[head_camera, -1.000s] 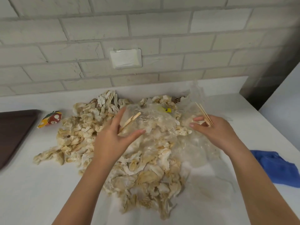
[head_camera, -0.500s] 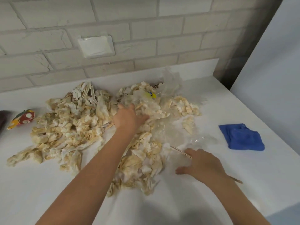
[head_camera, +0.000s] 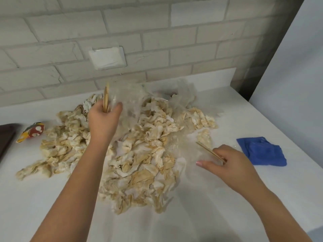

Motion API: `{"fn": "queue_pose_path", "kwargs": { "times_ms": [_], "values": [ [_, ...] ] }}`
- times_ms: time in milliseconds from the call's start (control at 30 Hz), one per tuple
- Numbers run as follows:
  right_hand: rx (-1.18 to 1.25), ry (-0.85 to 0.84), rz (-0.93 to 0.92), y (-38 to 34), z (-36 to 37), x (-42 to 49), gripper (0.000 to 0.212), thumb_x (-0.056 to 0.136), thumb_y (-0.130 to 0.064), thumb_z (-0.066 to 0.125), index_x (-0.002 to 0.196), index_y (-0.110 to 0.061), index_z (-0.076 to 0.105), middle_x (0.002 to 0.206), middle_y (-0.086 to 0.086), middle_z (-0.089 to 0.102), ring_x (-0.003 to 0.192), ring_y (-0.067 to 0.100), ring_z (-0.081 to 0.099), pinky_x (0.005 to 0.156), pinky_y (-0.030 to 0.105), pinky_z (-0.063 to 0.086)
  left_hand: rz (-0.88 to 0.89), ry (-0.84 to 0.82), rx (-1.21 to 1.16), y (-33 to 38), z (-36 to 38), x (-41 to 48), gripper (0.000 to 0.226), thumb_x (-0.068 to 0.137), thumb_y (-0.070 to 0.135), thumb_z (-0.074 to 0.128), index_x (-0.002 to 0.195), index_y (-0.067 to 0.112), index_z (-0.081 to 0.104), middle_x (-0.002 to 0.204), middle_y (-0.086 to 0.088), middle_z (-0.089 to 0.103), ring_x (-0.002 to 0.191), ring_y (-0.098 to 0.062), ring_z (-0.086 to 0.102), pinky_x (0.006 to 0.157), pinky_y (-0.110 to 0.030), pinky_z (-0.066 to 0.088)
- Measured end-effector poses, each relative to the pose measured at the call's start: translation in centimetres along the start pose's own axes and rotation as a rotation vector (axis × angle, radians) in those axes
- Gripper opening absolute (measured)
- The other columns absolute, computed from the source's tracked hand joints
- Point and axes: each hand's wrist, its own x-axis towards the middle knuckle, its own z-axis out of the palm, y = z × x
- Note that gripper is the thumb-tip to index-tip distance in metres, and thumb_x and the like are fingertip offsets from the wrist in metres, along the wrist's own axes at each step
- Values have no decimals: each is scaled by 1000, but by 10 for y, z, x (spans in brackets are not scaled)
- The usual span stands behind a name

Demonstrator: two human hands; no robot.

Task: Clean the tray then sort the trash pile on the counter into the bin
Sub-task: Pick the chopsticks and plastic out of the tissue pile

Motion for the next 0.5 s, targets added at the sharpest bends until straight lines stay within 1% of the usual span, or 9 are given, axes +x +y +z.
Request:
{"fn": "queue_pose_path", "kwargs": {
  "times_ms": [67,133,167,267,300,367,433,467,500],
  "values": [
    [-58,147,9,2,-8,6,31,69,-50,75,61,-28,54,83,-11,49,67,4,52,57,17,35,-48,14,-70,1,-16,0,37,85,21,61,64,23,31,58,1,29,48,-12,26,48,-26,26],
    [-163,191,98,13,-9,16,37,72,-53,71,79,-19,59,102,-6,48,73,13,53,60,27,37,-63,17,-64,1,-28,-5,29,88,15,56,70,25,35,62,0,31,49,-14,27,48,-27,26],
    [-233,152,162,22,-6,22,41,74,-55,68,86,-18,56,105,-2,47,74,17,52,59,29,37,-63,12,-59,0,-32,-9,27,88,10,52,73,29,39,64,0,34,49,-15,28,47,-28,27],
    [-361,-26,350,43,11,28,57,76,-57,65,110,-15,46,102,6,46,78,22,51,57,30,37,-120,-19,-75,-1,-43,-22,39,88,2,46,86,40,52,67,-3,43,50,-16,33,46,-27,28],
    [-366,-54,380,49,18,26,61,78,-56,65,117,-15,42,105,7,47,82,24,53,59,30,38,-147,-22,-110,0,-47,-27,36,88,5,46,88,40,56,67,-3,46,52,-16,35,48,-27,29],
    [-393,-66,382,57,29,21,62,83,-53,61,126,-17,36,110,9,45,89,28,56,62,31,38,-198,-35,-173,3,-56,-35,9,87,28,52,86,27,61,71,-4,51,59,-18,43,55,-30,34],
    [-442,-82,349,59,35,18,55,89,-52,52,129,-18,37,111,9,46,92,28,58,63,31,38,-218,-68,-173,6,-65,-42,40,79,54,61,88,15,65,83,-1,60,74,-19,53,67,-32,42],
    [-465,-99,330,59,37,17,51,91,-51,49,129,-18,40,110,8,49,93,28,59,64,31,40,-209,-70,-168,8,-70,-45,49,75,57,66,88,10,65,84,0,60,74,-17,54,68,-27,43],
    [-481,-114,305,58,38,16,47,92,-48,47,128,-17,43,108,8,53,93,27,60,66,30,42,-202,-60,-149,9,-72,-47,50,71,54,72,83,6,60,78,-1,55,69,-15,50,63,-20,42]
  ]
}}
